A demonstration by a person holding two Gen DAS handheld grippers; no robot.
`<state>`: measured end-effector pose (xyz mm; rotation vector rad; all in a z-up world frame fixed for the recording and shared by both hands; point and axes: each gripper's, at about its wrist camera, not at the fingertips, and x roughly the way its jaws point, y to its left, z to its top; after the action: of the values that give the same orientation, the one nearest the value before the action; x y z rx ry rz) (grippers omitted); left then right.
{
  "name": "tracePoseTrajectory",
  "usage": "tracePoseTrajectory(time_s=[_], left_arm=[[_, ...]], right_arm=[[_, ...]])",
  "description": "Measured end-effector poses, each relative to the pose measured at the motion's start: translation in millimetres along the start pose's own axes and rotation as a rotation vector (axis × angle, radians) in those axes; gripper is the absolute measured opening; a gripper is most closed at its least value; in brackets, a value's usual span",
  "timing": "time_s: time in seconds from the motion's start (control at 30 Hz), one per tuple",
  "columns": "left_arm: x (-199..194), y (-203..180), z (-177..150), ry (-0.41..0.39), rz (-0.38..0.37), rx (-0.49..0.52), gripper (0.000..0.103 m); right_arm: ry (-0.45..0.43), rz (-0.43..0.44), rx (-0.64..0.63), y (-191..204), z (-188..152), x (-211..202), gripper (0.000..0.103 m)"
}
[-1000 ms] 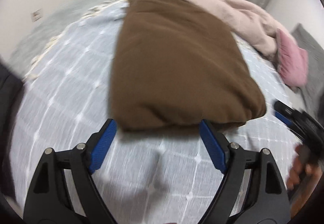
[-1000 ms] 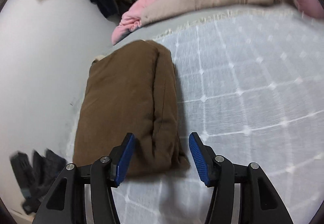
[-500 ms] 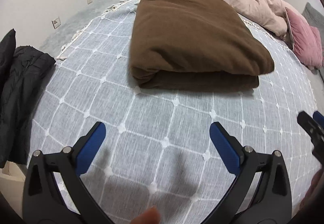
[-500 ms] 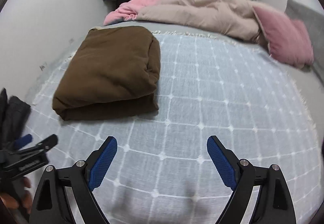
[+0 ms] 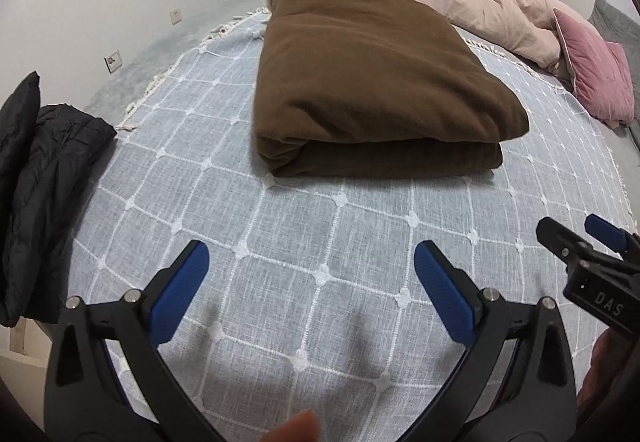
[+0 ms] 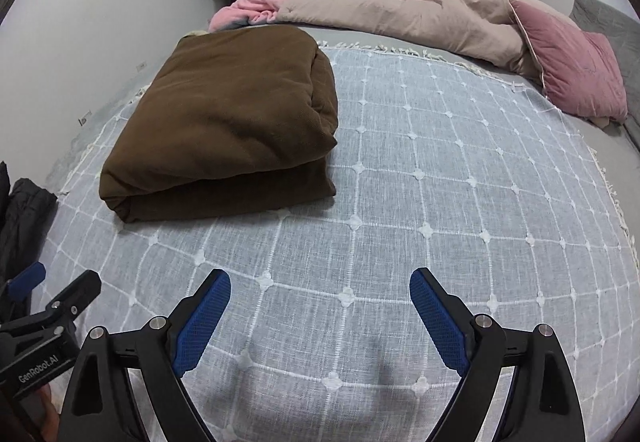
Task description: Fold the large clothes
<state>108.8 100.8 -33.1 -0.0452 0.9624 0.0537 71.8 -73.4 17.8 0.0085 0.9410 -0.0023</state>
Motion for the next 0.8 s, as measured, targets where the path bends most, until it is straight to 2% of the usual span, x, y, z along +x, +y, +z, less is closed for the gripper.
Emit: tracePoseTrajectory(time_s=[0.8], left_arm=[[-0.1,-8.7,-4.8,0.019,-0.024,0.022,0.102]], right_arm=[[0.044,0.005,0.016,-3.5,-3.4,9.6,0.092]])
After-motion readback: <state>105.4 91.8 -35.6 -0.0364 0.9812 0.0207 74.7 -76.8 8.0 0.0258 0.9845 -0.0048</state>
